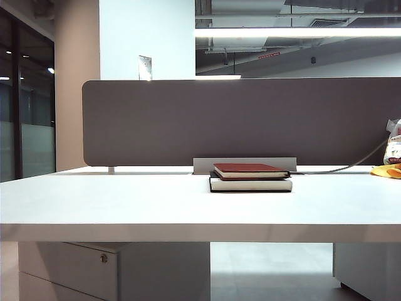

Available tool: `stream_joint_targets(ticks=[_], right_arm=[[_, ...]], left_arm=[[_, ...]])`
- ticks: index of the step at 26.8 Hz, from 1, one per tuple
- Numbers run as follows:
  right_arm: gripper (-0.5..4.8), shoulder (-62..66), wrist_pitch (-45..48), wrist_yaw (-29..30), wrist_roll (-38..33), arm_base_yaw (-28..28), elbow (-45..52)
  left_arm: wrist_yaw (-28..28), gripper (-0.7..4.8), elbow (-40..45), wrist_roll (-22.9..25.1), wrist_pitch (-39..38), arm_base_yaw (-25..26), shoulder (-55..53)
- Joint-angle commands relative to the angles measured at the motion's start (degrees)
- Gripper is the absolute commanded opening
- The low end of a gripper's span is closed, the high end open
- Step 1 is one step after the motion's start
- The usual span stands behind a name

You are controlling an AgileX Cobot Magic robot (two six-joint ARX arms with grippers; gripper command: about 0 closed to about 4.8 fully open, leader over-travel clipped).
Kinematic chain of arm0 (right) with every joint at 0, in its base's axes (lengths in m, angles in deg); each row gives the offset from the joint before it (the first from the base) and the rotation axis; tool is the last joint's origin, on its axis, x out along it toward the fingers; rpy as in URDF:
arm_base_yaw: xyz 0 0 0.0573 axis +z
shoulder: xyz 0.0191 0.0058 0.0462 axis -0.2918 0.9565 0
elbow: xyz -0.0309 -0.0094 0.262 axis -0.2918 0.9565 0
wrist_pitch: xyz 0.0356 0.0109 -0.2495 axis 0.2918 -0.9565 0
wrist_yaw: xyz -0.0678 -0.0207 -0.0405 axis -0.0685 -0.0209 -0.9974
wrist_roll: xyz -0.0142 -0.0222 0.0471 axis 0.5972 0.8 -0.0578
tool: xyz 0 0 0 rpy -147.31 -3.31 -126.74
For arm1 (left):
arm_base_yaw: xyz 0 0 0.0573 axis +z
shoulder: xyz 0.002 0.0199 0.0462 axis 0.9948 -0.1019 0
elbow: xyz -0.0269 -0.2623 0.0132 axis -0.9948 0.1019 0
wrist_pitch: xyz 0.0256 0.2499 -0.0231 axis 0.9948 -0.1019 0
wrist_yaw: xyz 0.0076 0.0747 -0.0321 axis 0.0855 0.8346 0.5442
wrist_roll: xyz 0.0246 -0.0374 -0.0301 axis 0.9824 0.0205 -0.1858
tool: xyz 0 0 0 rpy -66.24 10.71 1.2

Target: Pick up the red book and place it on top of the black book.

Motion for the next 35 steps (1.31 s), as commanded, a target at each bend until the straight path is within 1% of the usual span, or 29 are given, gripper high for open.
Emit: stream_joint_targets(ticks=[1,5,7,13,19,35], right_arm=[[-0.06,-2.6,3.2,-0.4,-2.0,0.1,3.9],[-0.06,-6.3,3.5,-0.9,-2.0,0.1,8.9],[-0.06,-8.8,3.5,-0.8,-2.0,0.1,11.7],[-0.06,-12.3,3.4,-0.8,-1.9,0.1,16.2],[-0.06,-12.3,3.5,-1.9,-1.9,0.1,16.4],[-0.05,-12.3,3.5,-1.5,-1.9,0.1,16.4]], left_arm=[[0.0,-0.06,4.9,-1.1,3.7,-0.1,2.3],[-0.1,-0.06,10.6,-1.5,5.0,0.0,4.4],[-1.0,-0.06,13.3,-1.5,5.0,0.0,4.7],[-0.9,-0.06,17.9,-1.5,7.5,0.0,4.7],[-1.1,-0.06,18.6,-1.5,7.9,0.0,4.6],[-1.0,-0.06,18.6,-1.5,7.8,0.0,4.6]])
